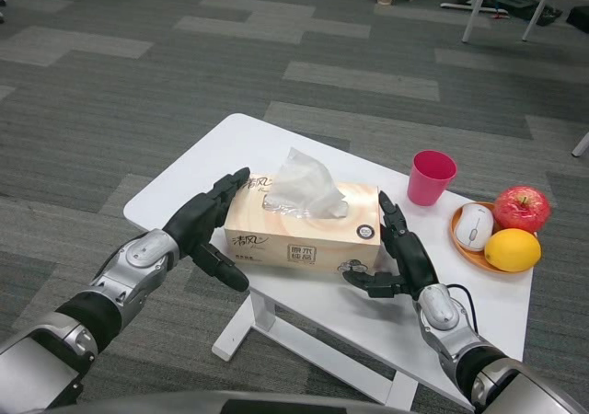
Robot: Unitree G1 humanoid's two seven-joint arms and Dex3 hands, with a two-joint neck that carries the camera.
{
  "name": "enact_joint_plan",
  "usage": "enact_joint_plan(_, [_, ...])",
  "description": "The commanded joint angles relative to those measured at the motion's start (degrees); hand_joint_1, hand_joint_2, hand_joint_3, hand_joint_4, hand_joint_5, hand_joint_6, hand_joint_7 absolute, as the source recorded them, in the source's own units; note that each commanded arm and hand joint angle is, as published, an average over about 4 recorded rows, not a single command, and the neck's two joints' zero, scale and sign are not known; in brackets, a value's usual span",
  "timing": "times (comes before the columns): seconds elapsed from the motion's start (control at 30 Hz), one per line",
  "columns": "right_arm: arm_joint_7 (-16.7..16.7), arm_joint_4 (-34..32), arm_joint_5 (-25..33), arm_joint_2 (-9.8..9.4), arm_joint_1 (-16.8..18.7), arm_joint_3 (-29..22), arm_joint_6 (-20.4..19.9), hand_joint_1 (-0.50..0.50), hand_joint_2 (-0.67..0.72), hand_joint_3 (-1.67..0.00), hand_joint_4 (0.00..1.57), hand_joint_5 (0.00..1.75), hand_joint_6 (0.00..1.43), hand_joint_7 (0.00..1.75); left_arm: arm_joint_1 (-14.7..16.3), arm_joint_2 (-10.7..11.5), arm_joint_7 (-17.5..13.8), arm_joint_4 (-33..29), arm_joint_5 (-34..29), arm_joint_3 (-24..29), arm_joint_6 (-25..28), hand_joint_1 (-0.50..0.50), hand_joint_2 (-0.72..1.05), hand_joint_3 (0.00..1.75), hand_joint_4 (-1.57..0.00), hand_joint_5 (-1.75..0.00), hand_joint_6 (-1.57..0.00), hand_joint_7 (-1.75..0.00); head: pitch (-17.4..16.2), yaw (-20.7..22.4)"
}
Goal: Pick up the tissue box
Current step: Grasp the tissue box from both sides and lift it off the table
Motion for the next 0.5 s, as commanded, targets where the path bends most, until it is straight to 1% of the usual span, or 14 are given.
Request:
enact_joint_plan(0.03, [0.5, 0.1, -0.1, 0.70, -0.1, 0.9, 0.4, 0.08, -0.46, -0.52, 0.34, 0.24, 0.03, 0.07, -1.0, -1.1, 0.4, 0.3, -0.1, -0.7, -1.2, 0.50, 0.03, 0.00, 0.00, -0.08, 0.00, 0.00, 0.0, 0.0])
enact_joint_plan(0.1, [0.5, 0.0, -0.1, 0.72, 0.0, 1.0, 0.3, 0.08, -0.46, -0.52, 0.36, 0.29, 0.04, 0.09, -1.2, -1.2, 1.1, 0.6, -1.1, -1.2, -1.3, 0.50, 0.18, 0.00, 0.00, -0.05, 0.00, 0.00, 0.0, 0.0])
enact_joint_plan(0.2, [0.5, -0.1, -0.1, 0.72, 0.1, 1.1, 0.3, 0.08, -0.48, -0.48, 0.39, 0.29, 0.06, 0.14, -1.4, -1.3, 1.5, 1.0, -3.2, -2.3, -1.4, 0.50, 0.25, 0.00, 0.00, -0.05, 0.00, 0.00, 0.0, 0.1])
enact_joint_plan(0.27, [0.5, -0.2, -0.1, 0.72, 0.1, 1.3, 0.3, 0.08, -0.48, -0.48, 0.41, 0.32, 0.06, 0.14, -1.4, -1.3, 1.5, 1.0, -4.2, -3.0, -1.4, 0.50, 0.25, 0.00, 0.00, -0.10, 0.00, 0.00, 0.0, 0.1])
enact_joint_plan(0.37, [0.5, -0.3, -0.1, 0.72, 0.2, 1.4, 0.3, 0.08, -0.48, -0.52, 0.43, 0.39, 0.06, 0.14, -1.4, -1.3, 1.4, 1.1, -7.1, -4.4, -1.4, 0.50, 0.25, 0.00, 0.00, -0.10, 0.00, 0.00, 0.0, 0.2])
enact_joint_plan(0.4, [0.5, -0.4, -0.1, 0.70, 0.2, 1.4, 0.2, 0.08, -0.46, -0.54, 0.43, 0.39, 0.06, 0.14, -1.4, -1.3, 1.4, 1.2, -7.6, -4.7, -1.4, 0.50, 0.25, 0.00, 0.00, -0.10, 0.00, 0.00, 0.1, 0.2])
enact_joint_plan(0.5, [0.5, -0.5, -0.1, 0.63, 0.3, 1.4, 0.2, 0.08, -0.46, -0.50, 0.43, 0.39, 0.06, 0.14, -1.6, -1.3, 1.4, 1.3, -7.8, -5.2, -1.4, 0.50, 0.25, 0.00, 0.00, -0.10, 0.00, 0.00, 0.1, 0.2])
